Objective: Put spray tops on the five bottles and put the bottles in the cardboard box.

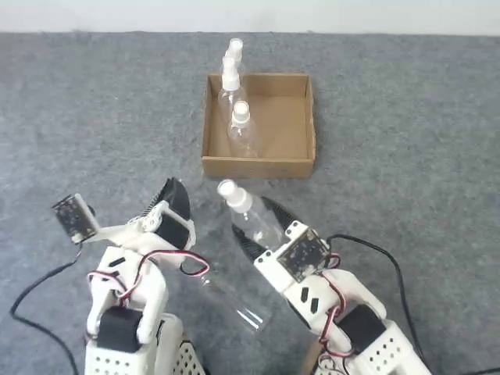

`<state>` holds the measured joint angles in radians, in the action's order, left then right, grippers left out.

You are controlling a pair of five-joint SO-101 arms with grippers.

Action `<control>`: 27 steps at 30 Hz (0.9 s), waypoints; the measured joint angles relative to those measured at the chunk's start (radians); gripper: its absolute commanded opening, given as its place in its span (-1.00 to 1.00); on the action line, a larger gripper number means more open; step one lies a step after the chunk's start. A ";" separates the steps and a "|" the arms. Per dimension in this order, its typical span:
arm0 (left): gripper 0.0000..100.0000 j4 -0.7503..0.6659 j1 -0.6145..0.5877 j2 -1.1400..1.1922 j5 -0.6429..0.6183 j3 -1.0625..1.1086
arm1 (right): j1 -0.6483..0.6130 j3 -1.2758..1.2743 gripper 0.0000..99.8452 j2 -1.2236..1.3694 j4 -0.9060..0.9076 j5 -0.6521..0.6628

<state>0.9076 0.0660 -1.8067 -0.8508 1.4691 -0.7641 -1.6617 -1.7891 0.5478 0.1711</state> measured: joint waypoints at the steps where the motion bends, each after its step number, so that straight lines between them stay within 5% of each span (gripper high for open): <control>1: -0.98 -0.012 0.006 0.000 0.000 0.014 | -0.012 0.000 -0.99 0.000 0.000 0.000; 8: -0.98 -0.135 0.020 0.000 0.052 0.103 | -0.061 0.000 -0.99 0.000 -0.017 0.000; 27: -0.98 -0.094 0.241 0.000 0.150 0.101 | -0.064 0.000 -0.99 -0.002 -0.014 -0.003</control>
<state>0.8140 0.3069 -1.8067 -0.7004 1.5704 -0.8286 -1.6617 -1.7906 0.5340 0.1680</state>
